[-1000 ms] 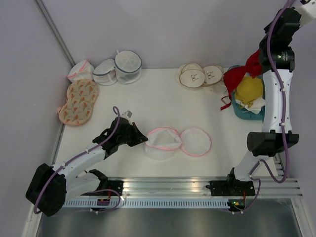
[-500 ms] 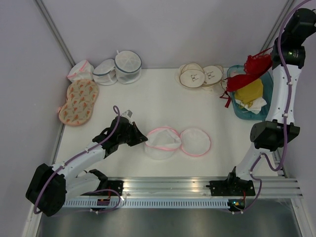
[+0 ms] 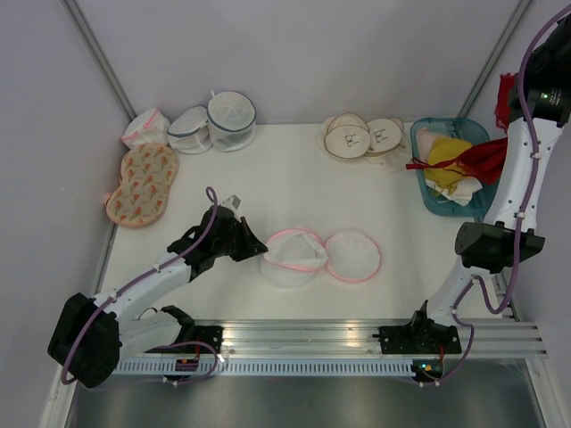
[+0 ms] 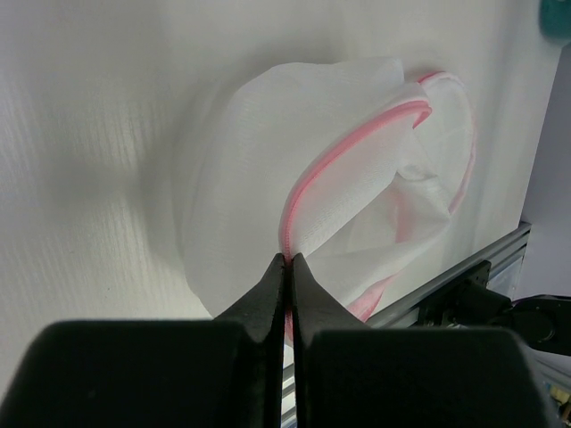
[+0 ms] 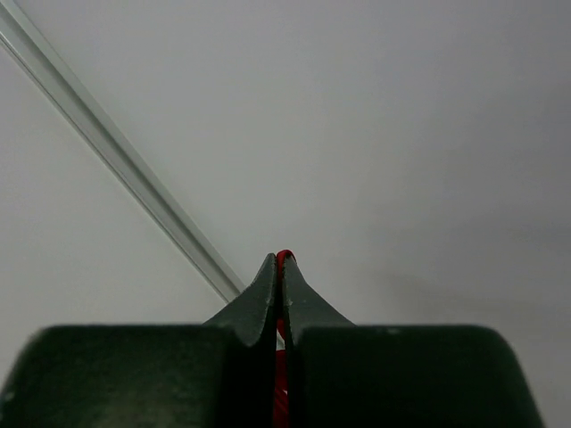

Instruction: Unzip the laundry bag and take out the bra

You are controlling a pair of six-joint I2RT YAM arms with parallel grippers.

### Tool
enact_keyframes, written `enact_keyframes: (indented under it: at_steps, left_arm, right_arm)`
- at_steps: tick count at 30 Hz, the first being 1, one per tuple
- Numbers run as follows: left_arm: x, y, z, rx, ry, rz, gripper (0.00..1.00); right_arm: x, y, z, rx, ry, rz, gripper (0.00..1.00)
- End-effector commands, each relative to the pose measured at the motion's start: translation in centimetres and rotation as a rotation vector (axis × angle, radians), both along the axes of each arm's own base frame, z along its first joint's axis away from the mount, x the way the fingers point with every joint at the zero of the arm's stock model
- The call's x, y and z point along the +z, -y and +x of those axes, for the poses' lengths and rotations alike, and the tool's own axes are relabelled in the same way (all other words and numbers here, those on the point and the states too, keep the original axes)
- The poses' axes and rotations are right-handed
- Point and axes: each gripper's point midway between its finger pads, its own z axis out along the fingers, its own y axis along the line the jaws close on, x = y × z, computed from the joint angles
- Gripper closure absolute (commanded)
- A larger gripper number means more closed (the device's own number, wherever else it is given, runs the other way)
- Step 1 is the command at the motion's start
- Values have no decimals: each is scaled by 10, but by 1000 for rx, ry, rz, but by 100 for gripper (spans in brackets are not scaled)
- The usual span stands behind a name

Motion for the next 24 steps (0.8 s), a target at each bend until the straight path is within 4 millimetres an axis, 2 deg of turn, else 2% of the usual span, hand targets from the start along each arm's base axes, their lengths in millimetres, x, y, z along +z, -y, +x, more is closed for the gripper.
enact_keyframes:
  at_steps: [1, 6, 9, 13, 17, 19, 20, 21, 22, 23, 24]
  left_arm:
    - [16, 5, 4, -33, 28, -14, 98]
    - [20, 4, 5, -33, 27, -5, 98]
    - [20, 3, 5, -28, 26, 2, 98]
    - [15, 4, 4, -28, 9, 5, 98]
    - [10, 3, 3, -24, 3, 3, 98]
    - [9, 4, 4, -22, 5, -1, 98]
    - [8, 4, 4, -21, 4, -2, 98]
    - [6, 4, 3, -24, -2, -3, 98]
    - [5, 5, 3, -27, -4, -5, 98]
    - [6, 6, 4, -30, -2, -11, 98]
    - [3, 6, 2, -33, -11, -10, 98]
  right_arm:
    - [45, 5, -29, -39, 150, -51, 99]
    - [37, 27, -21, -36, 174, -43, 100]
    - [19, 37, -5, -13, 137, -27, 100]
    - [-39, 47, 35, 34, 21, 27, 100]
    - [-96, 44, 77, 145, -89, 90, 99]
    - [-127, 34, 96, 217, -160, 128, 100]
    - [-136, 28, 100, 237, -179, 135, 100]
    - [-165, 23, 108, 252, -236, 161, 100]
    - [-164, 16, 106, 257, -231, 151, 100]
    - [-173, 5, 110, 269, -251, 156, 99]
    - [-196, 2, 110, 247, -295, 180, 100]
